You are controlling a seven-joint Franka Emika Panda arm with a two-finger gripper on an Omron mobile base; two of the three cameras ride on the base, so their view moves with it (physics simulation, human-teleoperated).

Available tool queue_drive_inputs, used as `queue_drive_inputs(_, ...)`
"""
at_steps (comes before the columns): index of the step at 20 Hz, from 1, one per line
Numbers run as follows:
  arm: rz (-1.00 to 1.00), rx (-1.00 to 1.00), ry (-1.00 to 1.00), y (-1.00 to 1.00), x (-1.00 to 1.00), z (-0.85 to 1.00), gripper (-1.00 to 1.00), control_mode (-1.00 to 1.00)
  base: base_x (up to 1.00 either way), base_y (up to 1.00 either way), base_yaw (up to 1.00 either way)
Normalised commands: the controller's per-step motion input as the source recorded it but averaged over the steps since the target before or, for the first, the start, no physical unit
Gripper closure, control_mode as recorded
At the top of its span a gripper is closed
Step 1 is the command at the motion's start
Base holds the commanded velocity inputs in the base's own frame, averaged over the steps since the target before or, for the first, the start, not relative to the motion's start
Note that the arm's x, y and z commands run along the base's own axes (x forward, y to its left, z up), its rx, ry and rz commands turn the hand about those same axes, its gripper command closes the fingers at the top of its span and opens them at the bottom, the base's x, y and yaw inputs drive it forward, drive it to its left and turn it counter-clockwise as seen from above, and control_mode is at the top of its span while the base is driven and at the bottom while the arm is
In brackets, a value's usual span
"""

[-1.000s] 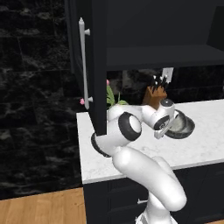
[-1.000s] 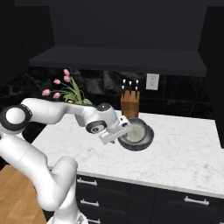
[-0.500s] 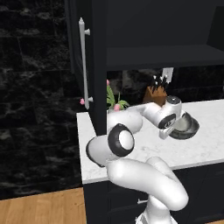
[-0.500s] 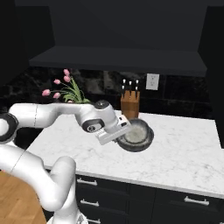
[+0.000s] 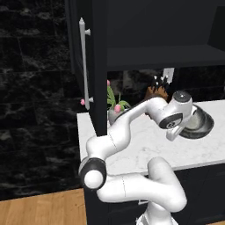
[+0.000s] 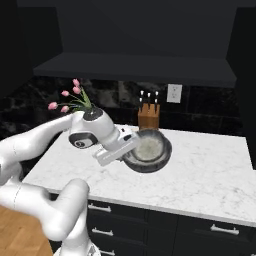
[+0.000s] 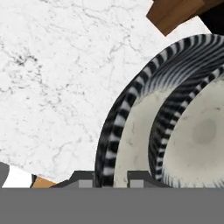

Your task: Pick up the bowls on the counter and stack them on top of one another in the open cabinet. Place the smaller bowl on top of the larger bowl.

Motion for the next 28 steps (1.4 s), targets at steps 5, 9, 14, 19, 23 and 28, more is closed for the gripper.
queue_drive_inputs(5, 0.0, 0.0, 0.0, 0.14, -0.36, 1.0, 1.0, -1.0, 0.0, 0.0, 0.0)
queue_drive_inputs(9, 0.01, 0.0, -0.02, 0.16, -0.14, 1.0, 1.0, -1.0, 0.0, 0.0, 0.0)
queue_drive_inputs(14, 0.04, -0.02, -0.08, 0.18, -0.01, 1.0, 1.0, -1.0, 0.0, 0.0, 0.0)
queue_drive_inputs(19, 0.15, -0.11, -0.24, 0.11, -0.15, 1.0, 1.0, -1.0, 0.0, 0.0, 0.0)
queue_drive_inputs(23, 0.18, -0.16, -0.28, 0.13, -0.43, 1.0, 1.0, -1.0, 0.0, 0.0, 0.0)
queue_drive_inputs(28, 0.2, -0.1, -0.18, 0.17, 0.12, 0.95, 1.0, -1.0, 0.0, 0.0, 0.0)
